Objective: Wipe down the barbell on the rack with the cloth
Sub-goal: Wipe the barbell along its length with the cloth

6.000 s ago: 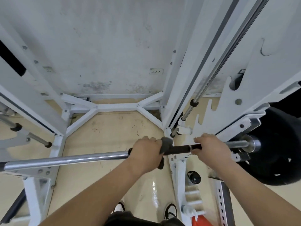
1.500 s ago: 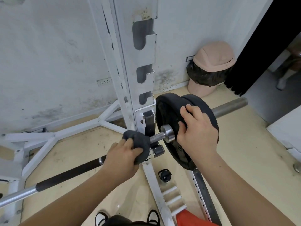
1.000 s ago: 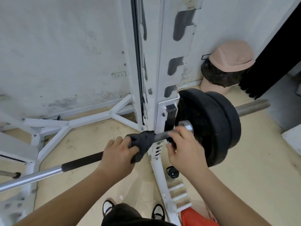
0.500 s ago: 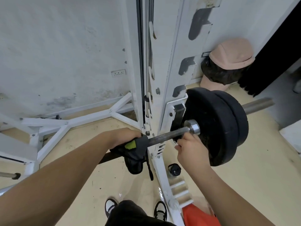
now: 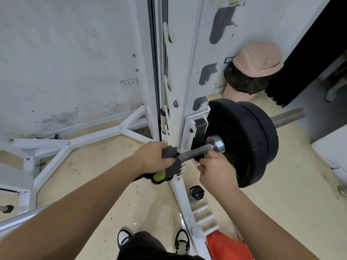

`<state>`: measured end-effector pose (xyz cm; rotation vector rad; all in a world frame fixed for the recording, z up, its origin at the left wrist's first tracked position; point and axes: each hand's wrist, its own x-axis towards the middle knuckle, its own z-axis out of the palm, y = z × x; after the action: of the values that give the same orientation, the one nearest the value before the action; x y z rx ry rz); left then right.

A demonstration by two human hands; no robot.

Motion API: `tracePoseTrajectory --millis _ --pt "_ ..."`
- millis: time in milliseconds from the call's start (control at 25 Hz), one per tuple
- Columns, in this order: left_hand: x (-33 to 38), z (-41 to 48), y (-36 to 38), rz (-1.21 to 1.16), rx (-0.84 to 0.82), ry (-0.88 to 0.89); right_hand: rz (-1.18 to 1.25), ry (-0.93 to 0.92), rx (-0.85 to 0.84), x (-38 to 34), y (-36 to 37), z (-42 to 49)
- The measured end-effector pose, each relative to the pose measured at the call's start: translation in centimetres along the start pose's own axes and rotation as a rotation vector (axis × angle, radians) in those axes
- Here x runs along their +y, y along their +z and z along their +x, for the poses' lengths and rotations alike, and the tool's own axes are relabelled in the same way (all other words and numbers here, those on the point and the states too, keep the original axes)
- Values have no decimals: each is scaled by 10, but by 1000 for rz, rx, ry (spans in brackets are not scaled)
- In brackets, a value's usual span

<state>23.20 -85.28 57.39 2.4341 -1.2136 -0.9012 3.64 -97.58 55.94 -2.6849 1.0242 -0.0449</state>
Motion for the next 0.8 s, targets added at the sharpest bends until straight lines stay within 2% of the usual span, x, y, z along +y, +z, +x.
tracePoseTrajectory --millis 80,200,240,320,400,440,680,800 --pt "7 -32 -2 238 180 49 104 -18 15 5 -22 -2" --pt "51 -45 9 209 442 217 140 -246 494 13 -62 -5" --pt "69 -37 18 240 474 297 103 -289 598 18 -73 -2" --pt "100 -13 43 388 430 422 -5 -198 615 30 -88 8" --pt "110 5 61 563 313 460 -11 -43 542 45 -88 15" --pt "107 7 63 608 270 466 5 -23 534 52 -86 18" --pt "92 10 54 798 162 508 -3 -56 638 64 -74 20" --pt "115 32 57 745 167 561 11 -31 660 66 -68 18"
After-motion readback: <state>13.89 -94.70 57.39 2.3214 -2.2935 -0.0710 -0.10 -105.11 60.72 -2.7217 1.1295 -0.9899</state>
